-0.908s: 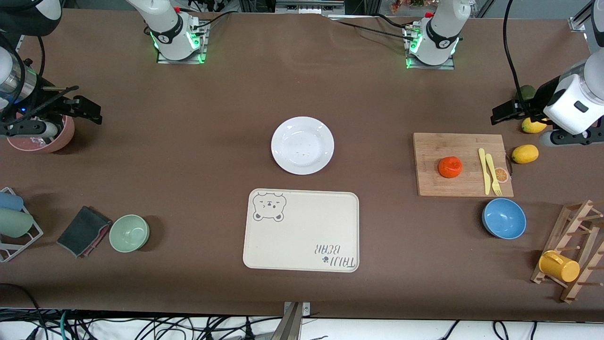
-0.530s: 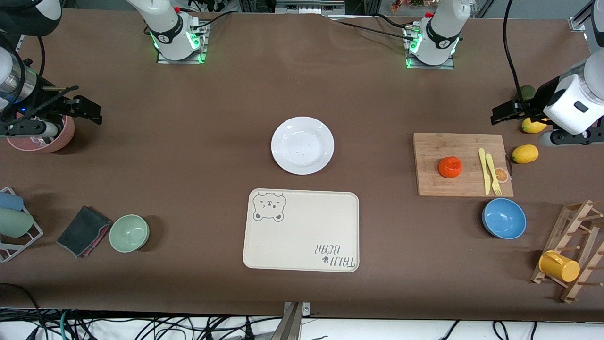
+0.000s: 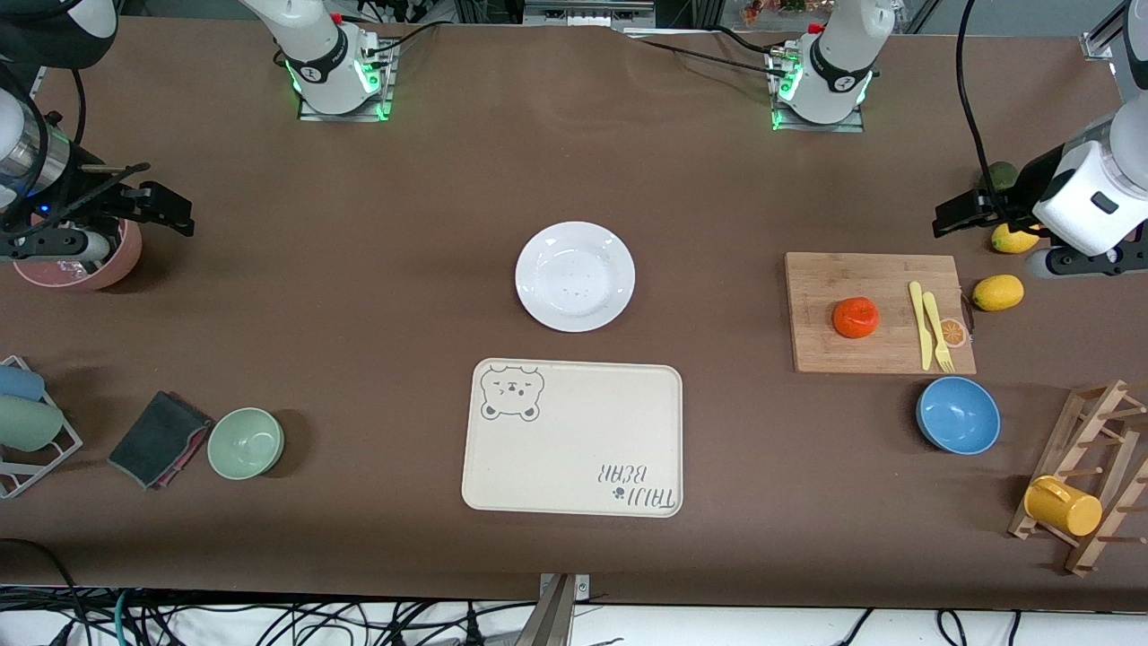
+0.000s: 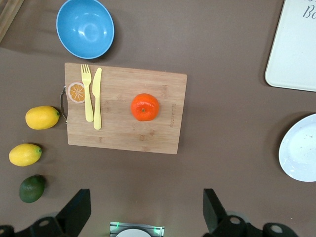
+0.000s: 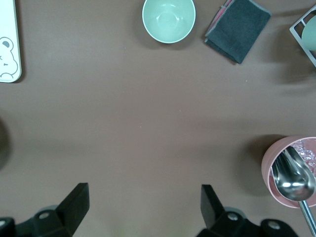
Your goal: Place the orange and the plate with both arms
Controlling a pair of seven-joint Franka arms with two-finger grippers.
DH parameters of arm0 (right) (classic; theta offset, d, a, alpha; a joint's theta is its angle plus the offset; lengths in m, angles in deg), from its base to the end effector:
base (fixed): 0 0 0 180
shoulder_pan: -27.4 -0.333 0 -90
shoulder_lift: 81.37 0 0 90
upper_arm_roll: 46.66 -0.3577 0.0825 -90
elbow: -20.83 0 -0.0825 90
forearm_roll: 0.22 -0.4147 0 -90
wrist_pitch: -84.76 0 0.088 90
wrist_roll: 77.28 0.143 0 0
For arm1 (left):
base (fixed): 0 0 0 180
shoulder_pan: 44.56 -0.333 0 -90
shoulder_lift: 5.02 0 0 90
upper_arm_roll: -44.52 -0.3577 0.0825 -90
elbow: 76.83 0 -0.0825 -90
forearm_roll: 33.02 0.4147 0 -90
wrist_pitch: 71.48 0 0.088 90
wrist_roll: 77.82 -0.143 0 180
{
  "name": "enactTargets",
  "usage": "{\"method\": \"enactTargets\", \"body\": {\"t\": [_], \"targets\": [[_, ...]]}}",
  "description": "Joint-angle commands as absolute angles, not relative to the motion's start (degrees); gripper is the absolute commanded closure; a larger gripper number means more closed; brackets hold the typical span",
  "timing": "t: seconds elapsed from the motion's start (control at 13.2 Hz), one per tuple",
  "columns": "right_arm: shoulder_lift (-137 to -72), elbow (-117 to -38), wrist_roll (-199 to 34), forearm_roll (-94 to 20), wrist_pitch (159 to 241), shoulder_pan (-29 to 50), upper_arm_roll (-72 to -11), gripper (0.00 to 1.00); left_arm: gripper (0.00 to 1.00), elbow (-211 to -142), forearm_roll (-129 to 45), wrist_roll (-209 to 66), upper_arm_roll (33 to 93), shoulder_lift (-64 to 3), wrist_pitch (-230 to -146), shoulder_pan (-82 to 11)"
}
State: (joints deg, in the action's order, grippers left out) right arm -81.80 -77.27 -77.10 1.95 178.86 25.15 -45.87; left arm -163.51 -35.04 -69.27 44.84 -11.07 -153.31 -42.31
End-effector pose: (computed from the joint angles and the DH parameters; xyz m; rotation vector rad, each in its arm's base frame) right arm 0.5842 0.0097 0.5609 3.1002 0.0411 -0.1191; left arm 0.5964 -0.0320 0.5857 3.1058 0.1596 -0.3007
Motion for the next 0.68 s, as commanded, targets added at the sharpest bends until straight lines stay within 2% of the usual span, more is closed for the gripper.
{"method": "enactTargets", "body": {"t": [0.0, 0.61], "targets": [[-81.3, -77.6, -76.7, 2.1, 178.4, 25.7, -46.4, 0.00, 0.00, -163.8, -34.2, -68.9, 45.0, -10.7, -153.0, -42.2], [-81.3, -77.6, -76.7, 2.1, 178.4, 25.7, -46.5, 0.00, 0.00, -163.8, -34.2, -68.9, 45.0, -11.0, -153.3, -42.1]]}}
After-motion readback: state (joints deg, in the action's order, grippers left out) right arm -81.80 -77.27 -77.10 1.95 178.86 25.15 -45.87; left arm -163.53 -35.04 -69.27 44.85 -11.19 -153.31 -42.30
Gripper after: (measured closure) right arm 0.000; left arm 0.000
